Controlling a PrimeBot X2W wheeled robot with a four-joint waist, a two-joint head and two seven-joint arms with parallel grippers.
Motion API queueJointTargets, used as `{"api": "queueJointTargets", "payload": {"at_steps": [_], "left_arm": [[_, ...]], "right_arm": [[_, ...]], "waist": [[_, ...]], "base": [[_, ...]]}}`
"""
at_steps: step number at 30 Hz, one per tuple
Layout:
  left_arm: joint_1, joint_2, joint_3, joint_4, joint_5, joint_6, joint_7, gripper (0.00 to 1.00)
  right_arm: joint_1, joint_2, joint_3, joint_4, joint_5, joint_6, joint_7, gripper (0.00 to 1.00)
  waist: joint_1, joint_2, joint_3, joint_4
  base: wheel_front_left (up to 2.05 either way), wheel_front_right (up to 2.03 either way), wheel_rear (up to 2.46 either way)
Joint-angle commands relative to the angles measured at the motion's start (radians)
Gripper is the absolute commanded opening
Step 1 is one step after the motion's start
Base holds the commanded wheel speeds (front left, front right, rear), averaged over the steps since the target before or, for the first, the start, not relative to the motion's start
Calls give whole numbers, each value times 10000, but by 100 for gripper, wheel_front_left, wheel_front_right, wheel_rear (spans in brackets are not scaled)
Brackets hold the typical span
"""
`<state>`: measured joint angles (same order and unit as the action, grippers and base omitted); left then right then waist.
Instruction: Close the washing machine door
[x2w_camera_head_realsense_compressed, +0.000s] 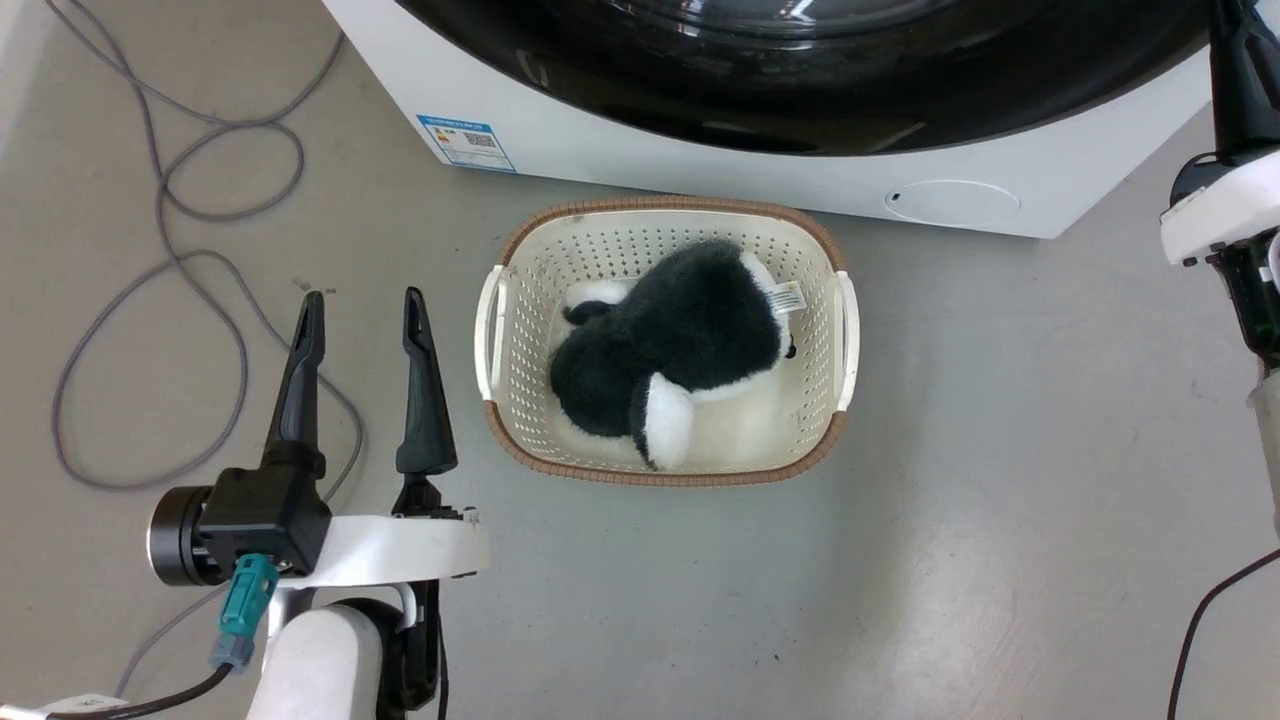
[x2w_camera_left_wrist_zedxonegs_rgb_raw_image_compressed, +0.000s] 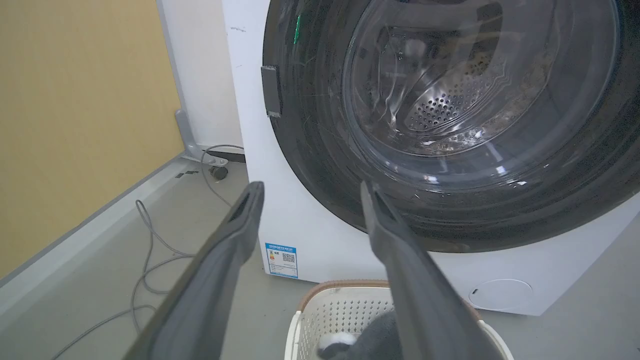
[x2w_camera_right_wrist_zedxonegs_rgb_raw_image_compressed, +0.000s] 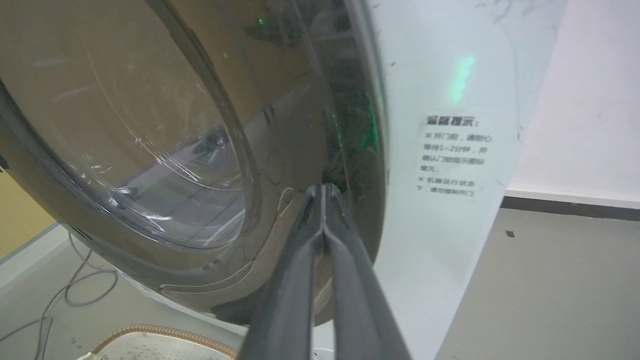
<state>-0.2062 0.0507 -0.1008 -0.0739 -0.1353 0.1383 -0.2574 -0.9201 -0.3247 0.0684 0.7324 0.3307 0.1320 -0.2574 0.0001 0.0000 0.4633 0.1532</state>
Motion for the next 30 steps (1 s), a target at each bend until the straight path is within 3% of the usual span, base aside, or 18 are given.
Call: {"api": "queueJointTargets", "payload": {"at_steps": [1, 7, 12, 14, 23, 24, 25, 26, 30], "left_arm": [[-143, -4, -15, -40, -60, 62, -43, 100], [85, -4, 96, 68, 2, 137, -43, 100], [315, -4, 189, 221, 149, 84, -43, 100], [581, -4, 364, 335, 278, 39, -43, 100], [1438, -5, 777, 649, 651, -69, -43, 100], [1535, -5, 798, 694, 683, -78, -43, 100], [1626, -5, 834, 734, 704, -73, -44, 100], [1708, -2, 860, 777, 731, -82, -44, 100], [1934, 24, 880, 882, 873, -102, -44, 100]], "right_arm": [[-243, 17, -136, 76, -30, -13, -44, 0], [266, 269, -342, -146, 19, -13, -44, 0], [1179, 319, -698, -1172, -381, -13, -44, 0], [2080, 555, -1108, -2227, -819, -13, -44, 0], [4748, 1393, -1204, -4776, -1554, -13, -44, 0], [4990, 1478, -1185, -4928, -1568, -13, -44, 10], [5232, 1572, -1147, -5046, -1580, -13, -44, 44], [5461, 1670, -1163, -5167, -1611, -13, -44, 100], [6167, 2052, -1135, -5607, -1671, -13, -44, 100]], "waist": [[-1, 0, -9, 9], [-1, 0, -459, -157], [-1, 0, -1119, -350], [-1, 0, -1638, -621], [-1, 0, -2976, -1477], [-1, 0, -3086, -1569], [-1, 0, -3200, -1664], [-1, 0, -3300, -1741], [-1, 0, -3594, -1949]], "base": [[0, 0, 0], [0, 0, 0], [0, 0, 0], [0, 0, 0], [0, 0, 0], [0, 0, 0], [0, 0, 0], [0, 0, 0], [0, 0, 0]]}}
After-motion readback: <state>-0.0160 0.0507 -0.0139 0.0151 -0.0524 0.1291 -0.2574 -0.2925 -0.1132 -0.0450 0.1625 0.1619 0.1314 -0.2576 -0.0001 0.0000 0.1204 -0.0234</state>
